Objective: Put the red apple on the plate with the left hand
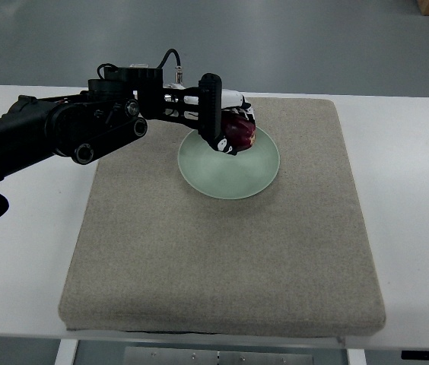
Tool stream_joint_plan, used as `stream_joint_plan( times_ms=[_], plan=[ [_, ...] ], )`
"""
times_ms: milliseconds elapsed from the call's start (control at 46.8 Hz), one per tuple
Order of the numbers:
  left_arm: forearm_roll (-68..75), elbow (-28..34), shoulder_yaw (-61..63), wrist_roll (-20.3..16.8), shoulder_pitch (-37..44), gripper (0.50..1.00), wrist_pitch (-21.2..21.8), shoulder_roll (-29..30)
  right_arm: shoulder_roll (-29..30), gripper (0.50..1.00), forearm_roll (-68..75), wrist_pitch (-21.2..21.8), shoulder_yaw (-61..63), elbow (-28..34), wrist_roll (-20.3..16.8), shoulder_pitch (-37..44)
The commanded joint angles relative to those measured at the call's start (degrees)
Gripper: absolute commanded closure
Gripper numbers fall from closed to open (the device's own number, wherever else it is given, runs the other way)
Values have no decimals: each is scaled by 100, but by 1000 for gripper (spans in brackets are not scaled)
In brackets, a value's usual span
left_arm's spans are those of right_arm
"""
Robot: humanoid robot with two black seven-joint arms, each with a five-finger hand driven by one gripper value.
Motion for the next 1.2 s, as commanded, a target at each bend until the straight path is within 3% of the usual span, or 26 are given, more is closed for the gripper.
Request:
stream_joint_plan(
  times_ms=[0, 171, 235, 342, 448, 641, 1174],
  plan=[
    [0, 2, 60, 3, 49, 947, 22, -25, 0, 568, 0, -2, 0, 0, 0, 0],
    [0, 19, 113, 3, 93, 761, 22, -52, 0, 570, 0, -2, 0, 0, 0, 0],
    [-9, 19, 157, 3, 93, 718, 22, -52, 0, 568, 0, -2, 0, 0, 0, 0],
    [-9, 19, 166, 3, 93, 579, 22, -52, 0, 568, 0, -2, 0, 0, 0, 0],
    [-114, 11, 157, 3, 93, 510, 22, -43, 0, 568, 0, -2, 0, 0, 0, 0],
    [-412, -7, 78, 12, 67, 506, 4, 1, 0, 568, 0, -2, 0, 0, 0, 0],
    [-4965, 177, -141, 3, 5, 506, -66, 853, 0, 568, 0, -2, 0, 0, 0, 0]
  ],
)
